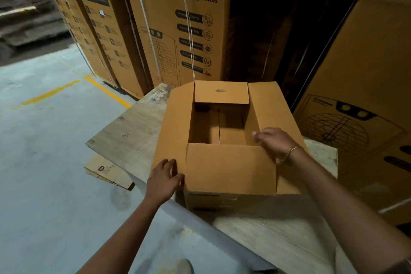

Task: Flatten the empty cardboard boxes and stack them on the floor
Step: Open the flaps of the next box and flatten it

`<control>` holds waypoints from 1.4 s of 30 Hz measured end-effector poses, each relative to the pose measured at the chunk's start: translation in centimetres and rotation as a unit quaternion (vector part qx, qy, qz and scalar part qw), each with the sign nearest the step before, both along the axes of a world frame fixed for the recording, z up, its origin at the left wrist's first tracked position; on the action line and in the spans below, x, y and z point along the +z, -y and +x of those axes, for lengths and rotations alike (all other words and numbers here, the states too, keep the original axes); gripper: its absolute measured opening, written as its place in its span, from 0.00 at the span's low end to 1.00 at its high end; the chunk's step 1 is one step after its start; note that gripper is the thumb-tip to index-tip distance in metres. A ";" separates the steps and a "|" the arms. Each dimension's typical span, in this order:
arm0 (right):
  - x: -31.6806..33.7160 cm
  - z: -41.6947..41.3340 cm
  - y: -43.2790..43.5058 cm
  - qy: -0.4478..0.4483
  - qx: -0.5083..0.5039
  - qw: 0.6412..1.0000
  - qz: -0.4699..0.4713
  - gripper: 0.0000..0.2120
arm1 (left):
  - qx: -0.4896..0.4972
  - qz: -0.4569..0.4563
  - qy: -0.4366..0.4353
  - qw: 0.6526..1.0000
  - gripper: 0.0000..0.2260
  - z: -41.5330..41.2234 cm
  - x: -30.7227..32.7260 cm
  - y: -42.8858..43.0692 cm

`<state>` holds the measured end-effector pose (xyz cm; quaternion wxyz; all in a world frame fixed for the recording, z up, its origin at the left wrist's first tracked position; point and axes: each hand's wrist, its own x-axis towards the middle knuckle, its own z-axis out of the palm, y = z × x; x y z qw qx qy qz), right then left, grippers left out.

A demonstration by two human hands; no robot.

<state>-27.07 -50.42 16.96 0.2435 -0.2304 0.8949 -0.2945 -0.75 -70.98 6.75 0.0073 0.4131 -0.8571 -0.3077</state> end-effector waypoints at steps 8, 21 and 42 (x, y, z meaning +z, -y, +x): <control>-0.9 -0.5 -5.7 0.033 0.215 0.953 0.211 0.43 | -0.161 0.152 0.030 0.975 0.56 -0.8 1.7 1.5; -10.0 5.5 -6.6 -0.017 0.072 0.994 0.078 0.75 | -0.142 0.052 -0.005 0.989 0.61 -0.3 -1.4 -2.8; -7.6 -6.8 13.8 0.388 -0.170 0.869 -0.255 0.13 | -0.027 -0.024 0.016 0.999 0.42 -16.7 -1.5 10.5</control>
